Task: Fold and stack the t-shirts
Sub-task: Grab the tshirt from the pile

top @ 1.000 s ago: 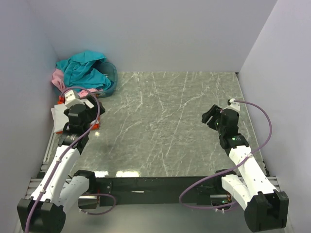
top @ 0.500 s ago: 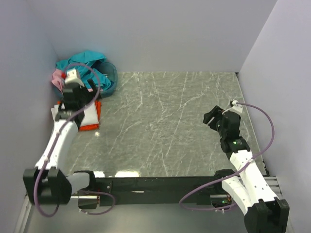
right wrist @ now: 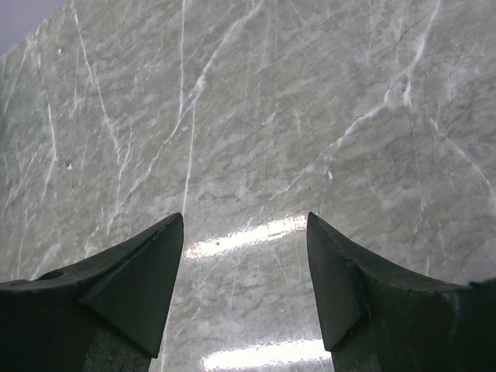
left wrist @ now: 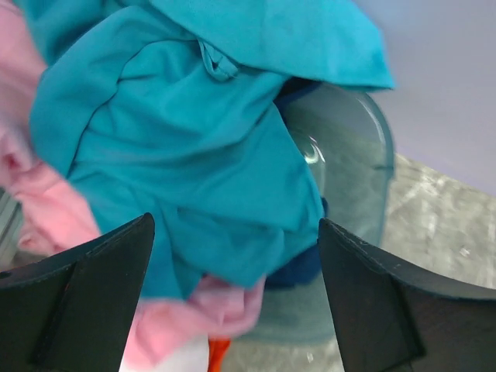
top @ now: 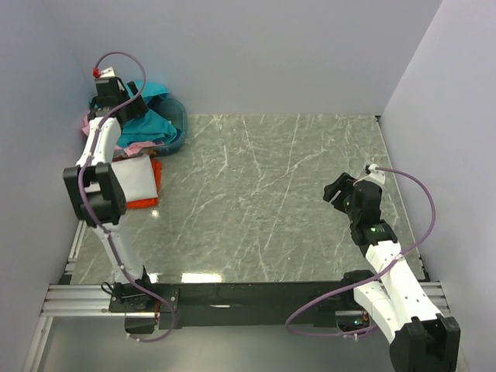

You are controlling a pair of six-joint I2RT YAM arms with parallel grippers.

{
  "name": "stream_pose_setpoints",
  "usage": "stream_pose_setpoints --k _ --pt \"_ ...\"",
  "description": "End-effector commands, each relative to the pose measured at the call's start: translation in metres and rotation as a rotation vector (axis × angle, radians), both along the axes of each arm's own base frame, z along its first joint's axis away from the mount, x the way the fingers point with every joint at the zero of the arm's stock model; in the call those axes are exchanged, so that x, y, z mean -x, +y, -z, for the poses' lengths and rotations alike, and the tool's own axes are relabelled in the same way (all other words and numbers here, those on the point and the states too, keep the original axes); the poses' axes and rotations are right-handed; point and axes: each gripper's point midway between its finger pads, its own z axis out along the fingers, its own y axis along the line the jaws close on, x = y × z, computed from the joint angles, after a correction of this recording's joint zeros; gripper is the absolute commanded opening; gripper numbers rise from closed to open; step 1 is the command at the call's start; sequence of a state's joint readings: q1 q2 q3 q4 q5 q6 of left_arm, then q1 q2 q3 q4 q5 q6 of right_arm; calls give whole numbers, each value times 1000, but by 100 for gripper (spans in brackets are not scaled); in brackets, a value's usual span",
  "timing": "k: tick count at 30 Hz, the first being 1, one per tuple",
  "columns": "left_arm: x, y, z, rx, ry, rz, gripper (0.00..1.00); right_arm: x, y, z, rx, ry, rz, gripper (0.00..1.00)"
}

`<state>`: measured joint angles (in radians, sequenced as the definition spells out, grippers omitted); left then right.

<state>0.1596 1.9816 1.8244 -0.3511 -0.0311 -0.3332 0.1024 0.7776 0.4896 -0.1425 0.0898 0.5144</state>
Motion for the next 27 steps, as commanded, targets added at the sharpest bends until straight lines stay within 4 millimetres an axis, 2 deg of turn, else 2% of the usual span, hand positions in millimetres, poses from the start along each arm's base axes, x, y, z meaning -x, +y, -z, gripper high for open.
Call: stream_pose_setpoints --k 1,4,9,10,11,13,16,17,19,22,23,25,26,27 --pt "-25 21 6 -25 9 -40 92 -7 1 -10 -15 -33 15 72" --pt "-40 27 10 -17 -31 -24 93 -8 2 -6 -32 -24 18 72" --pt "-57 37 32 -41 -25 -30 98 -17 7 2 -54 24 14 71" --pt "-61 42 27 -46 -36 -37 98 -21 7 -2 -56 20 14 71" --pt "-64 41 41 -39 -13 -37 97 -23 9 -3 -60 20 12 72" --pt "-69 44 49 -33 -7 -39 95 -31 11 -6 -66 23 10 71" --pt "-73 47 54 -30 -17 -37 86 -41 15 -10 -80 25 -2 71" --pt "-75 47 55 -34 -21 -33 80 -43 16 -10 -81 28 -8 70" --pt "-79 49 56 -36 -40 -30 76 -46 19 -11 -80 35 -19 70" --pt "-84 48 58 -23 -46 -9 56 -47 20 -12 -77 41 -18 69" --pt "-85 47 58 -16 -47 -4 43 -47 20 -14 -77 36 -17 69" --pt "-86 44 46 -6 -77 11 32 -45 20 -14 -81 33 -13 69" --pt "-86 40 40 14 -102 26 21 -44 20 -15 -83 28 -11 69" --pt "-84 38 34 23 -122 32 16 -43 19 -15 -83 28 -9 69"
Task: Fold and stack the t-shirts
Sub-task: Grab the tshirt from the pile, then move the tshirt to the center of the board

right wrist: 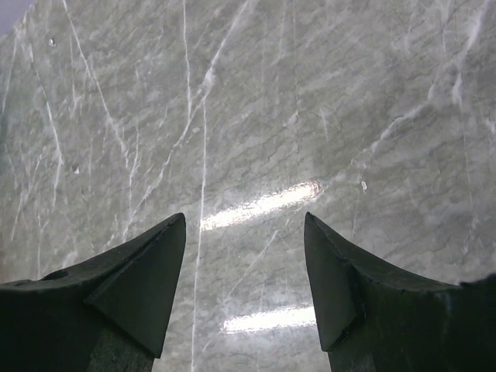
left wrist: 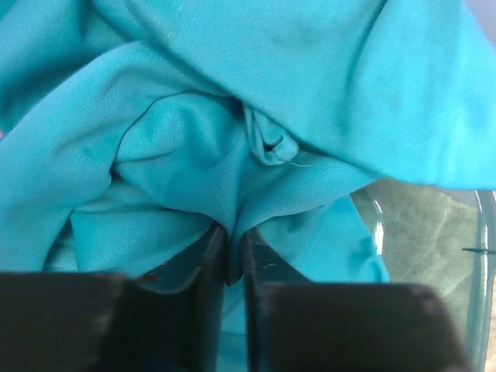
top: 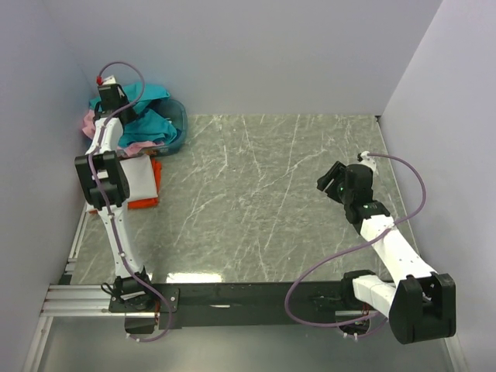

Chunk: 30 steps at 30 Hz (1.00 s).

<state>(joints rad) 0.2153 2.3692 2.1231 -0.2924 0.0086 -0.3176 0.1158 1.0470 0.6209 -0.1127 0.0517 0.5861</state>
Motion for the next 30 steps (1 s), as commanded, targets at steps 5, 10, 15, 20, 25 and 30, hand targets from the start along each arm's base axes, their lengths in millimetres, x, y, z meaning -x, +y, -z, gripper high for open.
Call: stream_pose_setpoints --k 5,10,15,20,25,30 --pt "8 -28 -117 84 -326 100 0 -2 1 -27 -7 -84 -1 69" --pt "42 -65 -196 144 -472 248 0 3 -3 -32 21 -104 3 69" --pt "86 -98 -264 138 -564 395 0 8 -4 -35 16 -133 4 69" --pt "155 -152 -343 41 -680 673 0 14 -2 -38 7 -154 -8 69" --pt "222 -206 -402 -13 -776 851 0 22 -5 -39 16 -163 -6 68" --pt "276 -259 -439 72 -881 1023 0 32 -10 -44 33 -180 9 68"
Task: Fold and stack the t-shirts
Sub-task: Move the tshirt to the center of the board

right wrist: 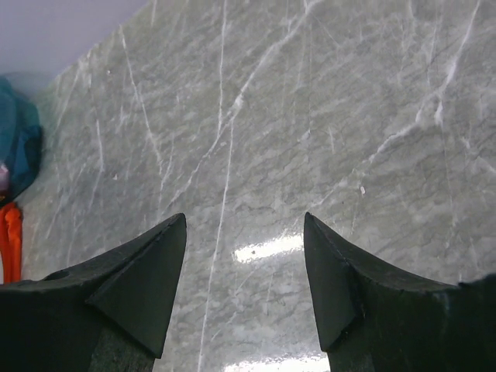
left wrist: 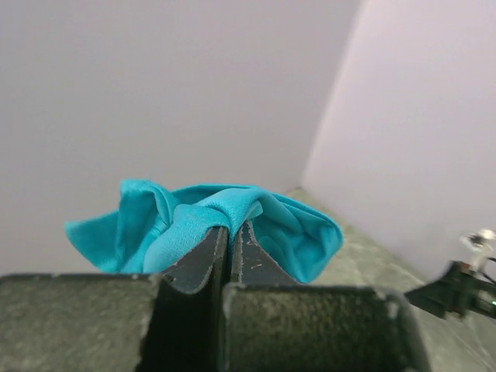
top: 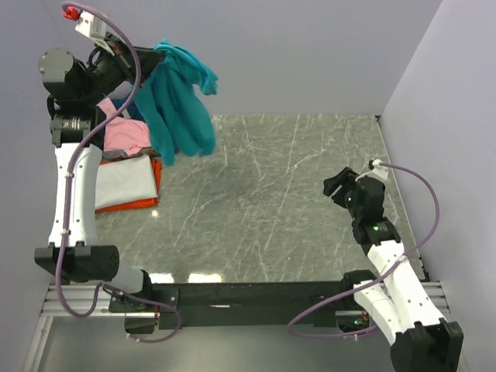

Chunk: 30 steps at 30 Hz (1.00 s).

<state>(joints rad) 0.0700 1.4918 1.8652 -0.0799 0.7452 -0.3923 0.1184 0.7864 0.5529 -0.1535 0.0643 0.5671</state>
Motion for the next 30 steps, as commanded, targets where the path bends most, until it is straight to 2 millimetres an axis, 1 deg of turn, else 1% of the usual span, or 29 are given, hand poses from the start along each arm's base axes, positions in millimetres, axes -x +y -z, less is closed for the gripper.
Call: stream_pose_setpoints --k 1,2,3,4,5,6,7,8,9,10,11,12,13,14,15,16,17,18,20,21,22,23,24,25,26,27,28,29,30 --pt "55 -38 -44 27 -121 173 0 6 -5 -6 29 -29 14 69" --pt "61 -40 -53 40 -164 187 1 9 -6 -9 30 -39 15 68" --pt "69 -58 -48 58 -149 251 0 10 -7 -6 32 -34 21 68" --pt "72 -64 -45 98 -120 288 0 12 -8 -6 34 -36 22 68" --pt "70 -67 -39 118 -103 303 0 13 -8 -6 31 -40 23 68" --pt "57 -75 -16 136 -52 326 0 15 -8 -2 29 -33 25 69" --pt "51 -81 -1 150 7 350 6 16 -8 -1 24 -31 26 68" --pt "42 -86 17 151 59 360 15 17 -8 0 21 -27 26 69" --pt "21 -98 61 158 229 364 28 17 -6 1 17 -25 16 69" --pt "9 -103 86 139 295 356 60 18 -5 2 12 -24 12 69" --pt "0 -110 115 120 386 349 73 18 -4 2 10 -24 6 69" --pt "-10 -122 172 96 587 327 81 19 -2 4 7 -21 -3 69" --pt "-22 -119 202 47 635 240 84 18 -2 5 7 -17 -6 69" --pt "-20 -125 236 12 709 213 88 19 0 7 6 -11 -14 69" --pt "-15 -122 262 -31 773 172 90 19 1 8 8 -8 -19 69" --pt "-19 -113 278 -53 798 79 92 18 2 10 8 1 -29 69" --pt "-15 -111 290 -65 822 50 93 19 3 11 8 5 -34 69" --pt "-2 -102 304 -72 853 12 94 19 4 12 7 8 -38 69" --pt "6 -88 318 -80 860 -70 95 19 7 16 -4 10 -55 69" --pt "20 -80 327 -88 874 -102 95 20 9 17 -7 12 -62 69" --pt "26 -73 334 -97 883 -132 95 19 11 18 -16 11 -69 69" --pt "32 -65 345 -115 912 -175 95 19 12 19 -21 7 -71 69" --pt "41 -52 359 -138 934 -238 94 20 19 21 -34 13 -97 69" --pt "47 -45 368 -157 954 -271 94 20 21 24 -44 22 -102 68" --pt "58 -34 388 -193 999 -321 93 20 25 23 -52 18 -113 68" --pt "64 -26 393 -203 1010 -356 93 21 30 24 -54 19 -129 68" --pt "70 -20 401 -219 1027 -384 89 20 33 25 -58 26 -135 68" --pt "81 -14 415 -242 1064 -403 88 20 35 25 -57 26 -137 68" --pt "85 -8 418 -251 1062 -435 86 21 42 25 -57 29 -157 68"
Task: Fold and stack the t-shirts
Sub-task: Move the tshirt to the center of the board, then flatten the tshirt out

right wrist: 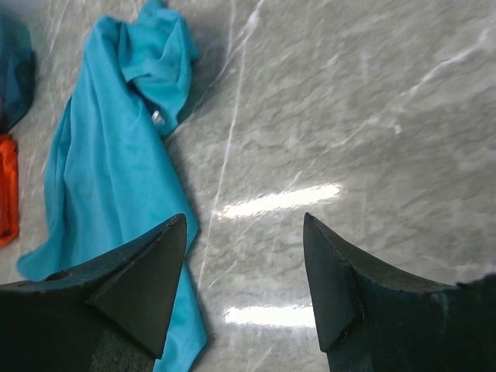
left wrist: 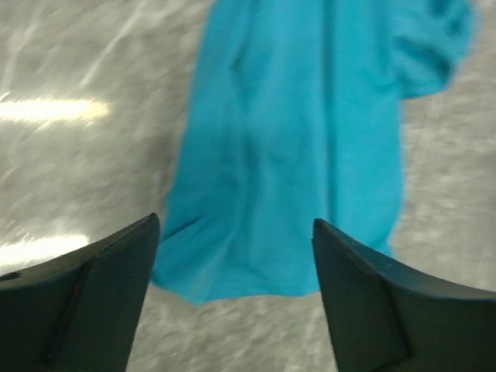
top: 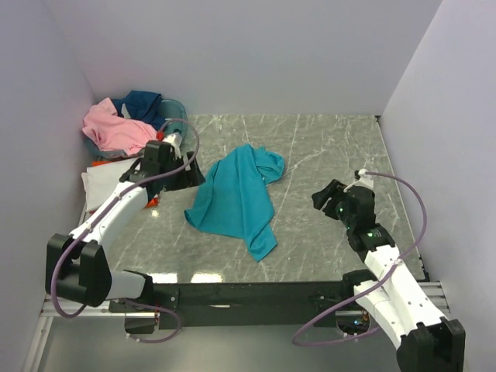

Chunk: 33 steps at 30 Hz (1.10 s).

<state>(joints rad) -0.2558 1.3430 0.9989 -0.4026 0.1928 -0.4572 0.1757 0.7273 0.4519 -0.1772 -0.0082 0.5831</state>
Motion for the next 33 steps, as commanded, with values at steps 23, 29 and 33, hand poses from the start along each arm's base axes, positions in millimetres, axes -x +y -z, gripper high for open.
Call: stream_pose_setpoints --k 23,29,33 --pt "40 34 98 -64 188 -169 63 -15 77 7 -5 56 -151 68" --pt "37 29 106 -41 203 -164 52 -33 80 -1 21 46 -136 68" --pt "35 27 106 -22 192 -162 27 -55 82 9 87 87 -121 68"
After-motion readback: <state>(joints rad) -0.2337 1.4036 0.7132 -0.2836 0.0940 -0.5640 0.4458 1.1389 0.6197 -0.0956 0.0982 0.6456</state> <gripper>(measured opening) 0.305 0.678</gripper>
